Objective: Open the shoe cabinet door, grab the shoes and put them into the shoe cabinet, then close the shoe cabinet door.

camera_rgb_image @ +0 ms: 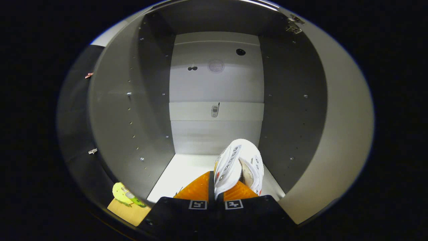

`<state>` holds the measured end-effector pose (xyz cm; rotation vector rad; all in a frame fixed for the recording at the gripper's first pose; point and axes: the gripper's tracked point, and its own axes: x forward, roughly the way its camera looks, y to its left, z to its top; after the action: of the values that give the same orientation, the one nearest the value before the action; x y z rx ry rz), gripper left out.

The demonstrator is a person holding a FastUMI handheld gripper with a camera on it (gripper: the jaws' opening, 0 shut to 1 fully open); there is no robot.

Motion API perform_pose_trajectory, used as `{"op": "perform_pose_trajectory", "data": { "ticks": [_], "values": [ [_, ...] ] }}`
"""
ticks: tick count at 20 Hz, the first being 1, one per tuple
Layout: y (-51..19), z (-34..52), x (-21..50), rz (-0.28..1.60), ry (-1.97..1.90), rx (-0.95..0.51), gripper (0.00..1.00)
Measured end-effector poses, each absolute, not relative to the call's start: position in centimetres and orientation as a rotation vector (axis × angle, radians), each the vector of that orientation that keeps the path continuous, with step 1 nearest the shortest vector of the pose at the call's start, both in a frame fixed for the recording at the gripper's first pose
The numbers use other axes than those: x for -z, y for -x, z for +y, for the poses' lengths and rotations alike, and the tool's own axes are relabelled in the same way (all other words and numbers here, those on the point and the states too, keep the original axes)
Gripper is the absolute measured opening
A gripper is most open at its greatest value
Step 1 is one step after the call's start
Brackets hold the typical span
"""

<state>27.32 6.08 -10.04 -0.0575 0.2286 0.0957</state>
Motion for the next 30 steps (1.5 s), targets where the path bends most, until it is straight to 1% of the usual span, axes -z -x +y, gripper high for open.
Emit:
{"op": "perform_pose_trajectory", "data": {
  "ticks": [6, 12, 23, 30],
  "values": [
    [-34.8, 7.1, 12.6, 0.270, 0.064, -0.103, 0.04],
    [-38.2, 7.6, 16.5, 0.314, 0.098, -0.112, 0.04],
    [-38.9, 8.4, 20.6, 0.444, 0.059, -0.103, 0.04],
    [-38.5, 8.8, 21.3, 0.458, 0.049, -0.103, 0.05]
  ]
}}
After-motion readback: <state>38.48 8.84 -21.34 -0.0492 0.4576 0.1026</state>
